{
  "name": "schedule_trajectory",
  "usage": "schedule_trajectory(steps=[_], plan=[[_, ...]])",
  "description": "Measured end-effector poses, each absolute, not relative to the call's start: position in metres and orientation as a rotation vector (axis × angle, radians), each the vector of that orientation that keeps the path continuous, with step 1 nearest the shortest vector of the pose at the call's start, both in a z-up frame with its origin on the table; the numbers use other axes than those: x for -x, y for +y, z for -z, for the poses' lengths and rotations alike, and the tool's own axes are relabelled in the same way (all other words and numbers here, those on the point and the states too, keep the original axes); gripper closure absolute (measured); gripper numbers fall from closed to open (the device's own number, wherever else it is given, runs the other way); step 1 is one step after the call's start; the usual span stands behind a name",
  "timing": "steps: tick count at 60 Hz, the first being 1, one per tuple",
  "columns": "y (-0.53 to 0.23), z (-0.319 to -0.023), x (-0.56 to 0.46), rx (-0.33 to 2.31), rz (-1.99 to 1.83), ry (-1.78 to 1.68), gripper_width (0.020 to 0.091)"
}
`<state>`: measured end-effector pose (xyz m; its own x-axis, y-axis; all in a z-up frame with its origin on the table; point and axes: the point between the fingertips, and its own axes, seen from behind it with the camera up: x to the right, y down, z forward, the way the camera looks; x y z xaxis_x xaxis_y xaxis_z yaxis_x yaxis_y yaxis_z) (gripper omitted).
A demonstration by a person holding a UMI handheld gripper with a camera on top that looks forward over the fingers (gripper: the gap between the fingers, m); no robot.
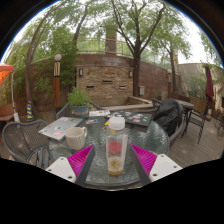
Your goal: Pour water
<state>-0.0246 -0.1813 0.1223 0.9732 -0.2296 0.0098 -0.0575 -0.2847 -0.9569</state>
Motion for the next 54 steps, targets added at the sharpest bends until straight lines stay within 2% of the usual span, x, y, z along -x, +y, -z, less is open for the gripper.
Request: schedule_trajectory(steps=[5, 12, 14, 15, 17, 21, 29, 30, 38, 40, 45, 54], plan=[[-0.152, -0.099, 0.007, 1.855, 0.166, 0.207, 0.0314], [-0.109, -0.09, -0.003, 1.776, 0.133, 0.185, 0.0326], [-0.101, -0.088, -0.003, 1.763, 0.134, 0.166, 0.0378], [-0.098, -0.09, -0.003, 1.758, 0.131, 0.158, 0.0428], [-0.092, -0.079, -0.005, 1.764, 0.161, 0.153, 0.0587], [-0.087, -0.081, -0.009, 1.728, 0.172, 0.14, 0.063], [-0.082, -0.082, 0.006, 1.744, 0.212, 0.009, 0.0631], [-0.082, -0.081, 0.007, 1.754, 0.214, 0.005, 0.0655], [-0.07, -0.08, 0.008, 1.872, 0.266, -0.052, 0.0687], [-0.066, -0.086, 0.0, 1.877, 0.306, -0.072, 0.0715], [-0.052, -0.111, -0.017, 1.887, 0.456, -0.16, 0.0716], [-0.007, -0.14, 0.005, 1.799, 0.872, -0.632, 0.0718]])
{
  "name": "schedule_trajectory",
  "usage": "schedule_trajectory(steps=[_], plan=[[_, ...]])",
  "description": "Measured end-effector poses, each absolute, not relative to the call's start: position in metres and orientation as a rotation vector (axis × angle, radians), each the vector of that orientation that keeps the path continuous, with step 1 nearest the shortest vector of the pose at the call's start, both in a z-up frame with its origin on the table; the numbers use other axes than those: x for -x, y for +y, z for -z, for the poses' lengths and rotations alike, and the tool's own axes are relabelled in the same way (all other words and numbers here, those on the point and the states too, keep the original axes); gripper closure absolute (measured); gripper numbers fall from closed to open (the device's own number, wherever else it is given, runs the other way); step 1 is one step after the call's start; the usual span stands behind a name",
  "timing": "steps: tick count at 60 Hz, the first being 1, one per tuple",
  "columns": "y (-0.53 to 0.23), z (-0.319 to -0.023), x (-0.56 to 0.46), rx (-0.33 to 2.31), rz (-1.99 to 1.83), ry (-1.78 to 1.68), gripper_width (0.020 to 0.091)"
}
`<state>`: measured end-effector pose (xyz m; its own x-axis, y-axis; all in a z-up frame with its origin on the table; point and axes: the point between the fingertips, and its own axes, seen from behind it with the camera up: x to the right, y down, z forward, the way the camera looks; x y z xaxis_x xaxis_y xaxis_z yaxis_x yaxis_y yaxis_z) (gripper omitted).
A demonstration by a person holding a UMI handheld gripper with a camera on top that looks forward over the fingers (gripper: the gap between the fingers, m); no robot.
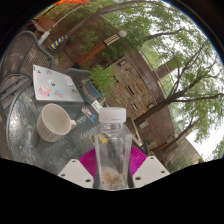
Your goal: Pour water
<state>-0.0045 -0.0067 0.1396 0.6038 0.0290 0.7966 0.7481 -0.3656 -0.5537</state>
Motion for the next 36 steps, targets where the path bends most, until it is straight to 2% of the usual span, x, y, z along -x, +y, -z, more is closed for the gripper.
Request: schedule_trajectory(steps=[3, 7, 8, 9, 12, 13, 21, 29, 36], plan=[[0.003, -0.15, 0.015, 1.742, 1.016, -0.815, 0.0718], [0.02, -0.145, 0.018, 1.667, 1.235, -1.01, 0.072], [0.017, -0.158, 0.017, 1.656, 1.271, -1.098, 0.072], [0.025, -0.147, 0.024, 1.627, 1.309, -1.121, 0.072], [0.029, -0.146, 0.027, 1.564, 1.446, -1.252, 0.0719], [0.025, -0.156, 0.024, 1.548, 1.493, -1.335, 0.0719], [0.042, -0.152, 0.034, 1.35, 1.741, -1.696, 0.0718], [0.035, -0.156, 0.041, 1.232, 1.924, -1.845, 0.0719], [0.041, -0.164, 0.047, 1.188, 1.93, -1.978, 0.0716]])
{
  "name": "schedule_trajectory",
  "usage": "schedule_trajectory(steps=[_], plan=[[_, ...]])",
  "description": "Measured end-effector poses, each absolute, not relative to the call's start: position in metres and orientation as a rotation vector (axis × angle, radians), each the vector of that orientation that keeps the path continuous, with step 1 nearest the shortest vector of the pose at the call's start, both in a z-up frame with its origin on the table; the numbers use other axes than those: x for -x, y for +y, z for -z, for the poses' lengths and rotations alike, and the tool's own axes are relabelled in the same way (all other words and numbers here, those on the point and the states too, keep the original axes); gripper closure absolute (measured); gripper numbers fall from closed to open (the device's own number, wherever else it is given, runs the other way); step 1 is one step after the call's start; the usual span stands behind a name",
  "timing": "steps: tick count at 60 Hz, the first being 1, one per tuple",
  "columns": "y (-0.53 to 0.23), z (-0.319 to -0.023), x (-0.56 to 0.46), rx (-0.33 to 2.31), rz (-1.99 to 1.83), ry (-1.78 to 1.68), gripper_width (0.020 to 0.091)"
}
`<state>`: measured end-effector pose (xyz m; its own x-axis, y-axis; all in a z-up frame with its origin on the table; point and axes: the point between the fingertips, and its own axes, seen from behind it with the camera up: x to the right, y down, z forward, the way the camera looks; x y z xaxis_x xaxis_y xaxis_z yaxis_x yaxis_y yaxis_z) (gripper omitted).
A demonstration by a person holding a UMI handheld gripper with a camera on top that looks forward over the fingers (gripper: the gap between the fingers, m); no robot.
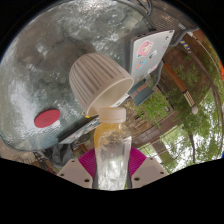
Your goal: Pour water
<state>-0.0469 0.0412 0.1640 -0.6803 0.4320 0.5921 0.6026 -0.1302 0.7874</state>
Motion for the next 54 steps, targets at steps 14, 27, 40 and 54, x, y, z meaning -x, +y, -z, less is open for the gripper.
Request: schedule_trajectory(steps=[14, 27, 40, 54], plan=[[0.041, -0.17, 0.052, 1.422, 1.774, -1.647, 0.0718], [0.041, -0.224, 0.04, 1.766, 1.032, -0.479, 0.0712], [0.037, -0.175, 0.001, 1.715, 0.471, 0.059, 0.0711], [0.03, -0.107, -0.036, 1.701, 0.217, 0.253, 0.0713]])
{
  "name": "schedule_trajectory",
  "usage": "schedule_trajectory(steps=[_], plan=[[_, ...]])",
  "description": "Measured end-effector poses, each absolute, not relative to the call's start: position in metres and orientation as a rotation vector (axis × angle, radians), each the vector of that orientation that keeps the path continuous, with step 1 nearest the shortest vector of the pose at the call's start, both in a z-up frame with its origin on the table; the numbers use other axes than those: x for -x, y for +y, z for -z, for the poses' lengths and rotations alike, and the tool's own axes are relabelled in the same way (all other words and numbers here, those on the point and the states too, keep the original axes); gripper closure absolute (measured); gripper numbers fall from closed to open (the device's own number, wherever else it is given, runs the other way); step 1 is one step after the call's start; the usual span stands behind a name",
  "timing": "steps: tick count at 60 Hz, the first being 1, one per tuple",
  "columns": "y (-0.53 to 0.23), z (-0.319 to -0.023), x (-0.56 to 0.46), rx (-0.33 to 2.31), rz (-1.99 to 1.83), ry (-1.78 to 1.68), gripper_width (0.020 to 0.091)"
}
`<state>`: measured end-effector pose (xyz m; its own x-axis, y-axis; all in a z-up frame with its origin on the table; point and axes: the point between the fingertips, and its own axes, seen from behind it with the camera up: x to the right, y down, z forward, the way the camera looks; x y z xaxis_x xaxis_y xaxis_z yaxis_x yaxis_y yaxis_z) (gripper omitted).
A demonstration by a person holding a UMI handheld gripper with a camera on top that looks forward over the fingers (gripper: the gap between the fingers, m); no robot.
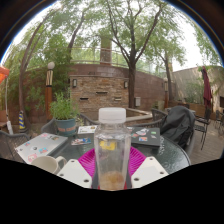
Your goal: Pour water
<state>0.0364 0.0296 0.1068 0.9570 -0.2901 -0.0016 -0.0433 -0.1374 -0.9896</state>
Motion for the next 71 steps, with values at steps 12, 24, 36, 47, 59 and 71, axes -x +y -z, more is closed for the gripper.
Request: schedule_trajectory(steps=[12, 24, 36, 47, 59, 71], plan=[[0.03, -0.085, -0.033, 1.677, 0.179, 0.183, 0.0702], [0.029, -0.085, -0.031, 1.712, 0.155, 0.154, 0.0617], [0.001, -0.091, -0.03, 1.806, 0.135, 0.169, 0.0268], [-0.05, -0.105, -0.021, 1.88, 0.162, 0.203, 0.0268], [-0.134, -0.171, 0.042, 1.88, 0.18, 0.191, 0.0267], [-0.217, -0.239, 0.139, 1.884, 0.197, 0.146, 0.0273]])
